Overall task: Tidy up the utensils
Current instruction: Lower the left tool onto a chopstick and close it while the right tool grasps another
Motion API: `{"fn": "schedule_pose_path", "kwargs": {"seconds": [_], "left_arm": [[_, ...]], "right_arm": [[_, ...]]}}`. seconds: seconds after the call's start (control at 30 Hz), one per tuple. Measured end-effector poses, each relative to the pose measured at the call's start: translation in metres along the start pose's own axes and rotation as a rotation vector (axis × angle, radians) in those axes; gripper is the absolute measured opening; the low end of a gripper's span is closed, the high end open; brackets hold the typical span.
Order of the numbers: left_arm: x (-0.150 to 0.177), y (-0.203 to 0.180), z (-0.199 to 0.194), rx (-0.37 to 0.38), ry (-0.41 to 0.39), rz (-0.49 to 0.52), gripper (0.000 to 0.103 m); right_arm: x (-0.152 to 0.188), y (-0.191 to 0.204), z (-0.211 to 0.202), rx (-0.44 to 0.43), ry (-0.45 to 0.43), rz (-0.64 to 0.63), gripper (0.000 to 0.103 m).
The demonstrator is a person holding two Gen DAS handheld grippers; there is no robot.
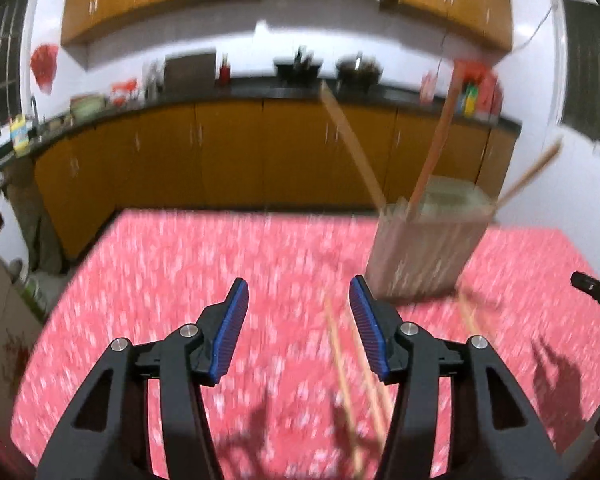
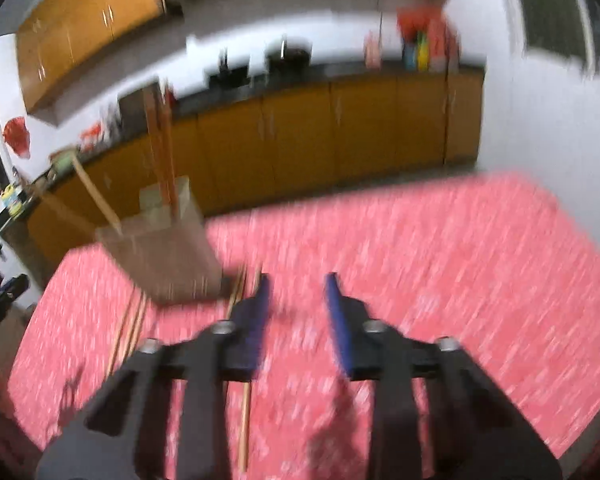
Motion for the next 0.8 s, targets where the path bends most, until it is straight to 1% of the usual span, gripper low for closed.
{"fn": "schedule_pose_path", "kwargs": {"seconds": [0.03, 0.13, 0.23, 0.27, 0.37, 0.4, 0.47, 0.53, 0.6, 0.7, 0.8], "left_arm": [[0.012, 0.001, 0.006, 0.009, 0.038, -0.011, 0.053], [0.035, -0.001, 0.013, 0.027, 0.095, -0.029, 0.052], [0.053, 0.000, 0.010, 0.052, 0.122, -0.037, 0.051], [0.055, -0.001, 0.011, 0.058, 0.127, -0.037, 0.051], [0.064, -0.005, 0.012, 0.074, 0.146, -0.027, 0.051], [0.067, -0.007, 0.013, 0.080, 0.154, -0.026, 0.049], [0.071, -0.010, 0.015, 0.088, 0.168, -0.024, 0.046], [0.077, -0.014, 0.019, 0.099, 0.188, -0.021, 0.040], [0.083, -0.016, 0.021, 0.113, 0.206, -0.019, 0.036], [0.091, -0.024, 0.024, 0.129, 0.227, -0.001, 0.030], [0.098, -0.031, 0.028, 0.132, 0.249, 0.022, 0.024]], "right_arm": [[0.015, 0.006, 0.009, -0.012, 0.039, -0.013, 0.022], [0.044, 0.024, 0.026, -0.040, 0.109, -0.055, 0.022], [0.066, 0.041, 0.038, -0.047, 0.158, -0.093, 0.022], [0.072, 0.044, 0.042, -0.045, 0.173, -0.105, 0.022], [0.079, 0.048, 0.052, -0.025, 0.203, -0.125, 0.022], [0.083, 0.047, 0.055, -0.016, 0.211, -0.128, 0.019], [0.086, 0.043, 0.055, 0.010, 0.195, -0.143, 0.008], [0.083, 0.034, 0.055, 0.025, 0.192, -0.117, 0.008], [0.080, 0.021, 0.055, 0.057, 0.184, -0.085, 0.008], [0.078, 0.011, 0.055, 0.062, 0.183, -0.059, 0.008], [0.078, 0.011, 0.055, 0.062, 0.180, -0.067, 0.008]]}}
Point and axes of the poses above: each gripper's, at about its wrist camera, not at the fingertips, and z roughly the way its jaws point, y to its left, x to its underside, the point moved 2 cm from there along z, roughly the way its jaws point, and after that the axes turned 7 degrees about -y, right-handed, at the moved point
